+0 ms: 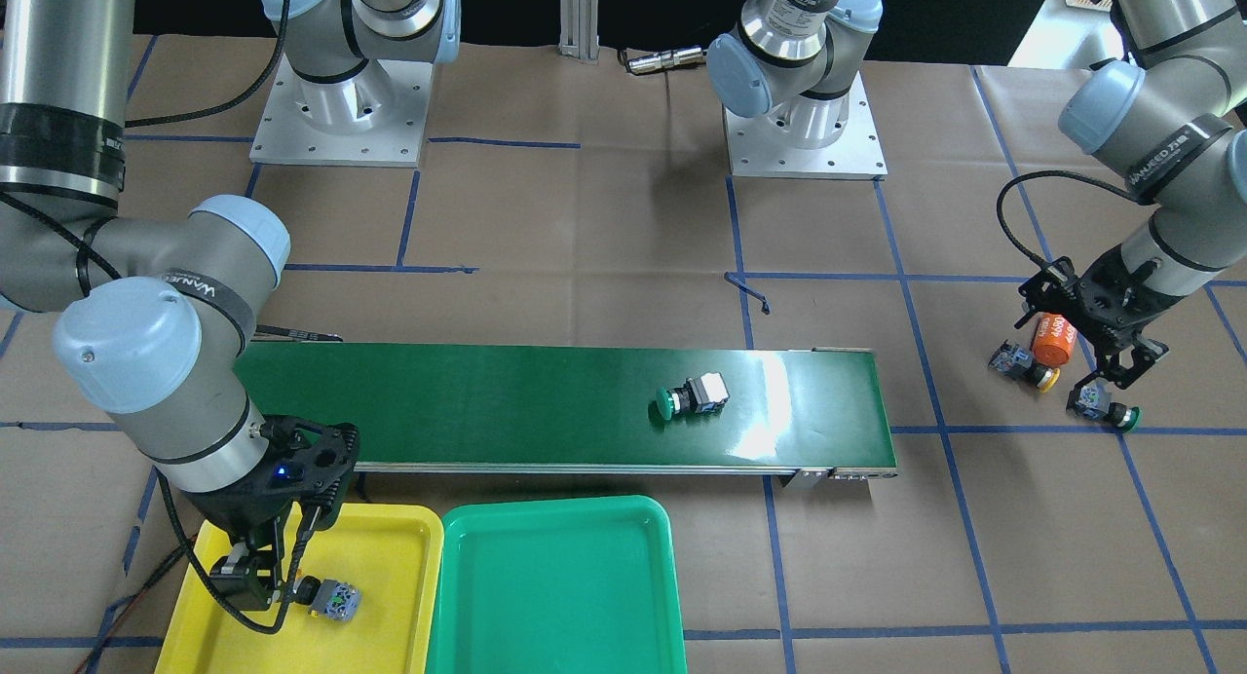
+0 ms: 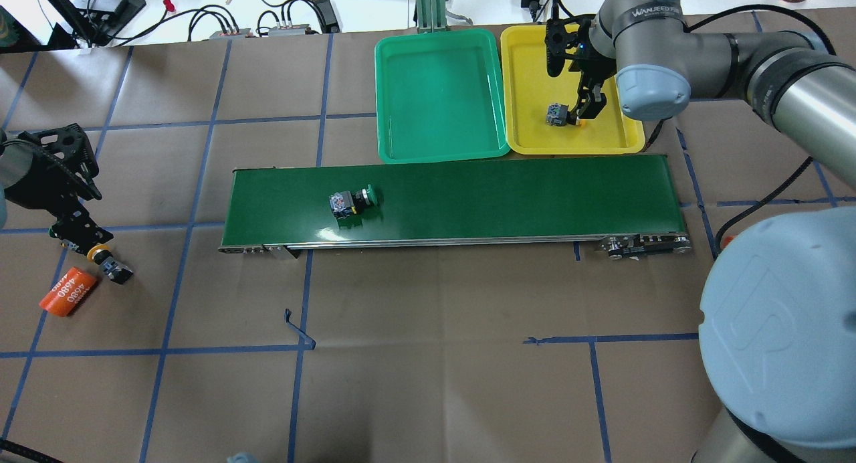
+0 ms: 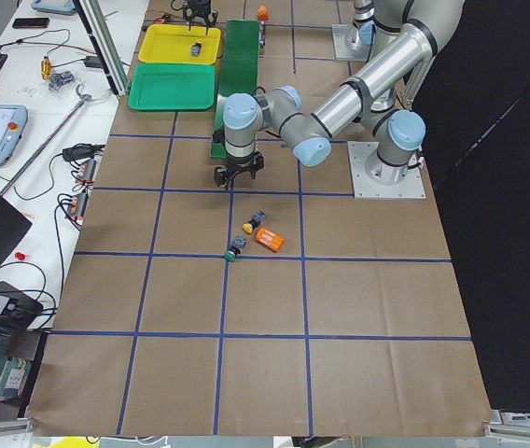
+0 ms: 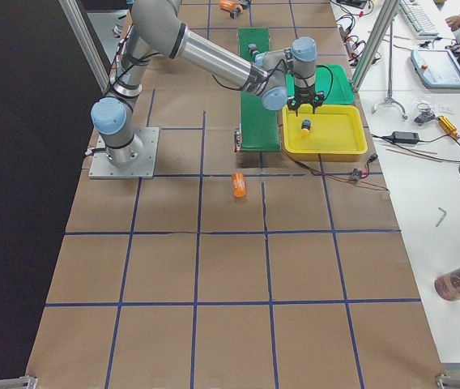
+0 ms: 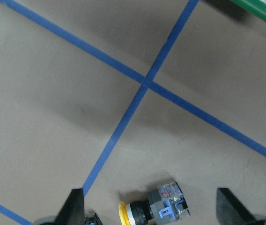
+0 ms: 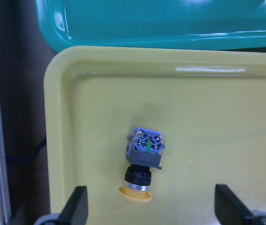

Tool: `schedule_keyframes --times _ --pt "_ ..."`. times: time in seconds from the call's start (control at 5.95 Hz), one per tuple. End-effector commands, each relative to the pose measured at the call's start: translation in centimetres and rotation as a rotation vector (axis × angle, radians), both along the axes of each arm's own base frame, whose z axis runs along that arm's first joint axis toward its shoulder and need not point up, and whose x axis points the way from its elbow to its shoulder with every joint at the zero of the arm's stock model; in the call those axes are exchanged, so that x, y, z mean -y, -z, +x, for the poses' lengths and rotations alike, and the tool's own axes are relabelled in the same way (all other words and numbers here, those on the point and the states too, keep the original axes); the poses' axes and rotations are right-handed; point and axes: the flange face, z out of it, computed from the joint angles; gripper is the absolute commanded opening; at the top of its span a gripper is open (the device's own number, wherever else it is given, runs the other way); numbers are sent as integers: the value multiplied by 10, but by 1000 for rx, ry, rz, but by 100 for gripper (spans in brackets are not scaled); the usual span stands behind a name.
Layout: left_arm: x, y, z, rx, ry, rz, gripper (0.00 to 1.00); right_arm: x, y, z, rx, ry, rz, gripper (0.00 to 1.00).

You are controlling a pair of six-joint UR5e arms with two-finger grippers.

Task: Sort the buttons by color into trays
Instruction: 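Grasp green button from belt with right while left grasps yellow button from table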

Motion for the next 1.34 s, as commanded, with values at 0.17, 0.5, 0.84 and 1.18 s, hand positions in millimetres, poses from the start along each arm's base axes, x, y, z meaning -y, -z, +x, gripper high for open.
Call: schedule_keyframes --times 0.17,0.5,0.84,1.18 --pt "-34 40 11 18 510 144 97 -61 -47 63 7 83 186 100" --pt "-54 55 23 -34 805 141 97 -114 -55 159 -49 146 228 100" --pt "-59 69 27 -53 888 84 97 -154 -26 212 -58 144 263 100" --pt "-48 95 31 -46 892 38 96 -163 3 236 -40 32 201 100"
